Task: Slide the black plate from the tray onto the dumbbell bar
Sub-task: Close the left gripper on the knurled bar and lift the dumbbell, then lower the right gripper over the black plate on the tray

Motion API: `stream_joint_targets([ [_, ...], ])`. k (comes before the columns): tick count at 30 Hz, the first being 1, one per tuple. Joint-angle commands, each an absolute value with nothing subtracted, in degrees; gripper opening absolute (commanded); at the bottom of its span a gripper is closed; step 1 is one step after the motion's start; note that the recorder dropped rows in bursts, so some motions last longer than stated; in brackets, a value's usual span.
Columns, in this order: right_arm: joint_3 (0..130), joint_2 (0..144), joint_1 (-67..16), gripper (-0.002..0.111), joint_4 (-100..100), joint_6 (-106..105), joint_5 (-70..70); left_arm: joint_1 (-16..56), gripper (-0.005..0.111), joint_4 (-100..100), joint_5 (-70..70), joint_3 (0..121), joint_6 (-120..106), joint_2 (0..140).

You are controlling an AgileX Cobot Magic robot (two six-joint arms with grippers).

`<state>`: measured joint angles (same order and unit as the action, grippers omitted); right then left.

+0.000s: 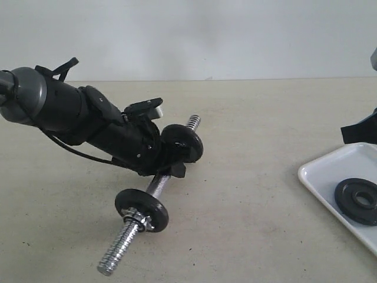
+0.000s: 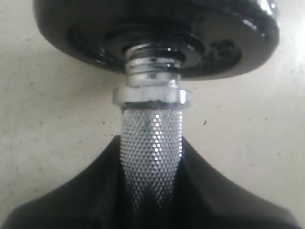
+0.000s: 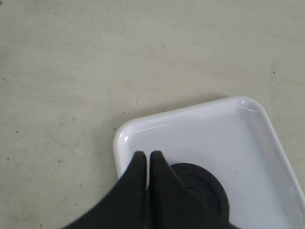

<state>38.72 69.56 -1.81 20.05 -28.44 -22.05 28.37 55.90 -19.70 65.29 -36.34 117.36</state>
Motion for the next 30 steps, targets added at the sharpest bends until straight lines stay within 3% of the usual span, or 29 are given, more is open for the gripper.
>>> stream_joint_targets([
  [1, 38.53, 69.29, -1.82, 0.000, 20.31, -30.64, -23.08, 28.52, 0.004, 53.96, -20.02, 65.34, -50.42, 117.33],
  [13, 38.53, 69.29, -1.82, 0.000, 19.25, -40.01, -25.82, 28.52, 0.004, 28.40, -22.53, 65.34, -60.08, 117.33],
  [19, 40.09, 69.39, -1.82, 0.000, 7.03, -30.68, -27.15, 28.65, 0.004, 27.61, -22.08, 65.34, -60.08, 117.33],
  [30, 59.26, 84.59, -1.82, 0.000, -8.47, -16.84, -57.36, 28.73, 0.004, 28.64, -25.56, 65.34, -57.93, 117.33],
])
